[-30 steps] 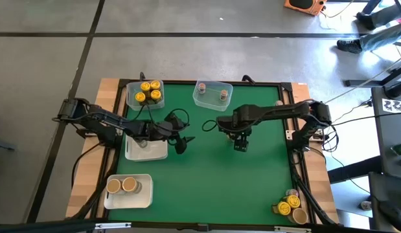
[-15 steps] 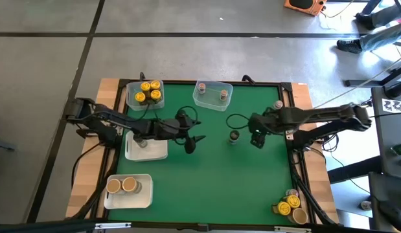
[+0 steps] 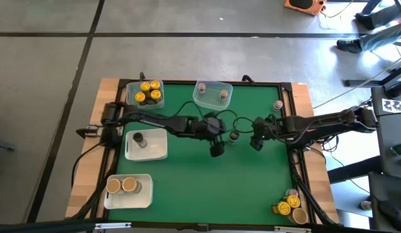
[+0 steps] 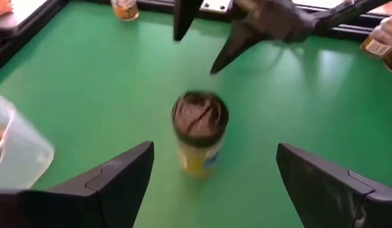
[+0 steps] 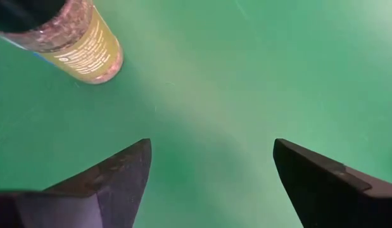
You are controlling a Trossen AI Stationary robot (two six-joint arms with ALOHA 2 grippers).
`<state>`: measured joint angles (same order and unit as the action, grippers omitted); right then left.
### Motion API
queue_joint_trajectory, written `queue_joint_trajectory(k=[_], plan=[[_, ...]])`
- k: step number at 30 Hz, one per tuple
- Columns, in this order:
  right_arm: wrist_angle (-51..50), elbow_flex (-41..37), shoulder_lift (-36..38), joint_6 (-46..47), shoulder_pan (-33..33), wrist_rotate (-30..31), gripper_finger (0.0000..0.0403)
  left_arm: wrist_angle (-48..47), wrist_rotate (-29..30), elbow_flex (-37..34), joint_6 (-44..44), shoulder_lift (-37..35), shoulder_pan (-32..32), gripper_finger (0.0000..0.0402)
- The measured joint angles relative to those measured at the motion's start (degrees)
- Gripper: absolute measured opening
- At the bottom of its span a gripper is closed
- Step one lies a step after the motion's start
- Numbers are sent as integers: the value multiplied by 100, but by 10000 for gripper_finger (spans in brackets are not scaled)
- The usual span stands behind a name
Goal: Sort spices by type
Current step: Put the black seasoning bottle into the top white bin
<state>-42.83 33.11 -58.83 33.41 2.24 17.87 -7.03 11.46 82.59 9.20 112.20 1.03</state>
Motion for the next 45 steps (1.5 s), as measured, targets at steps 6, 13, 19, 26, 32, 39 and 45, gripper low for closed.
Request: queue_joint_trajectory(k=[6, 13, 19, 26, 32, 39, 45], plan=[[238, -158, 0, 0, 0, 114, 331, -6, -508, 729, -141, 597, -187, 331], [288, -185, -2, 64, 0, 426, 331, 335, -548, 891, -182, 1111, -301, 331], [280, -185, -2, 65, 0, 528, 331, 637, -558, 891, -252, 1406, -297, 331], [359, -185, -4, 63, 0, 715, 331, 710, -571, 891, -568, 1410, -315, 262], [393, -185, -4, 59, 0, 719, 331, 733, -579, 860, -637, 1412, -349, 195], [398, -185, -4, 39, 0, 723, 331, 472, -249, 835, -633, 1208, -124, 195], [416, -185, -4, 37, 0, 729, 331, -749, 356, 843, -514, 498, 221, 195]])
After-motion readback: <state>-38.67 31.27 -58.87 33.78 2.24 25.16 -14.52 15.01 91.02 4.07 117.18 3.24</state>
